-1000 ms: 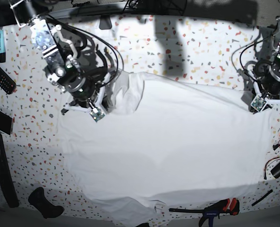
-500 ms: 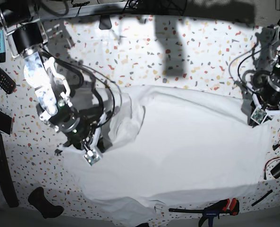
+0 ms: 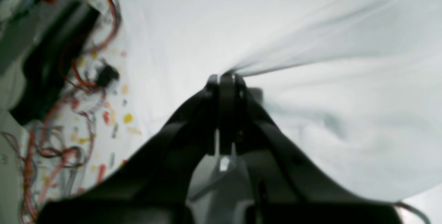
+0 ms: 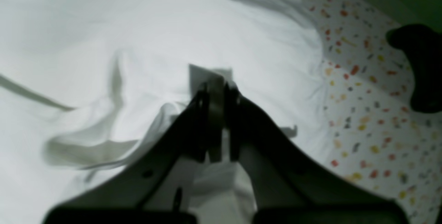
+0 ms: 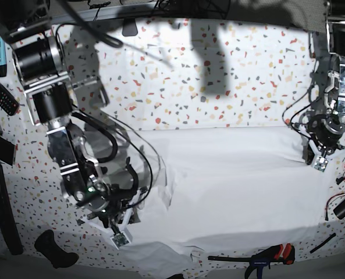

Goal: Fold the T-shirt properly
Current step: 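Pull the lifted shirt edge across the body toward the hem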

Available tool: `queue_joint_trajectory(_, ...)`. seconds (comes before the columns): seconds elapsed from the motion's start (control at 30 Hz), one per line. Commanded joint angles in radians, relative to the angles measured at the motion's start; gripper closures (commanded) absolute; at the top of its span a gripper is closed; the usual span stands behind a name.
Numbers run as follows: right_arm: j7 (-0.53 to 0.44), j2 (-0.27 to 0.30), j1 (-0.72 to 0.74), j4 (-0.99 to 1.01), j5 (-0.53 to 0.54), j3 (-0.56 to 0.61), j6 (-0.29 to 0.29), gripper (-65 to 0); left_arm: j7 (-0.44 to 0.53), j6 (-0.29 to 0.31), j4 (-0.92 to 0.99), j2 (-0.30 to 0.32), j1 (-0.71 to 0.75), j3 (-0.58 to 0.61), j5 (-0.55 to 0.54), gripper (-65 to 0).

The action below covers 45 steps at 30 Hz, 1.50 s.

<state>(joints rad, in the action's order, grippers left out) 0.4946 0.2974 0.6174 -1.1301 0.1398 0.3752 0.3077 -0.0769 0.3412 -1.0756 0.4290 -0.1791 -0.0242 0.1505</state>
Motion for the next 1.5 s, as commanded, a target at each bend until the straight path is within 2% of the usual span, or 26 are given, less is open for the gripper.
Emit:
queue_joint_trajectory(0.0,-0.038,-0.012,0.056,0.017,-0.023,-0.006,0.000,0.0,0.036,-0.015,0.007,0.017,-0.033,-0.006,-0.006,0.0)
queue_joint_trajectory(0.13,-0.084,-0.065,0.123,0.168,-0.095,-0.007,0.000,0.0,0.100,-0.014,0.070,0.017,-0.043,-0.006,-0.006,0.0)
queue_joint_trajectory(0.3,-0.109,-0.111,0.194,0.302,-0.142,-0.007,-0.001,0.0,0.105,-0.015,0.076,0.018,-0.047,-0.006,-0.005,0.0)
queue_joint_trajectory(0.6,-0.135,-0.117,0.209,0.314,-0.142,-0.009,-0.002,-0.5,0.108,-0.015,0.076,0.018,-0.059,-0.006,-0.006,0.0)
queue_joint_trajectory(0.7,-0.175,-0.117,0.212,0.314,-0.142,-0.009,-0.002,-23.9,0.108,-0.015,0.076,0.018,-0.059,-0.006,-0.006,0.0)
queue_joint_trajectory(0.77,-0.182,-0.117,0.217,0.313,-0.173,-0.009,-0.016,-32.0,0.108,-0.015,0.076,0.018,-0.059,-0.006,-0.005,0.0)
queue_joint_trajectory(0.87,-0.180,-0.117,0.224,0.313,-0.193,-0.009,-0.095,-32.7,0.108,-0.015,0.076,0.018,-0.059,-0.006,-0.006,0.0)
queue_joint_trajectory(0.9,-0.178,-0.117,0.226,0.313,-0.193,-0.010,-0.106,-32.7,0.108,-0.015,0.076,0.018,-0.059,-0.006,-0.006,0.0)
queue_joint_trajectory(1.03,-0.154,-0.118,0.226,0.313,-0.183,-0.010,-0.106,-32.7,0.109,-0.015,0.075,0.018,-0.060,-0.006,-0.001,0.0)
queue_joint_trajectory(1.17,-0.091,-0.117,0.225,0.313,-0.183,-0.010,-0.105,-32.6,0.109,-0.015,0.075,0.018,-0.074,-0.006,0.082,0.0)
queue_joint_trajectory(1.2,-0.090,-0.117,0.224,0.313,-0.182,-0.010,-0.099,-32.6,0.109,-0.015,0.076,0.018,-0.079,-0.006,0.097,-1.5)
queue_joint_trajectory(1.23,-0.091,-0.116,0.224,0.313,-0.181,-0.010,-0.080,-32.5,0.110,-0.015,0.076,0.018,-0.085,-0.006,0.111,-7.3)
queue_joint_trajectory(1.3,-0.090,-0.112,0.225,0.313,-0.163,-0.010,-0.021,-32.5,0.123,-0.016,0.076,0.018,-0.098,-0.006,0.111,-16.1)
queue_joint_trajectory(1.33,-0.087,-0.111,0.224,0.313,-0.137,-0.010,0.011,-32.5,0.129,-0.018,0.076,0.018,-0.106,-0.006,0.111,-18.3)
queue_joint_trajectory(1.47,-0.057,-0.112,0.224,0.313,-0.045,-0.010,0.093,-32.6,0.130,-0.060,0.076,0.018,-0.143,-0.006,0.121,-18.8)
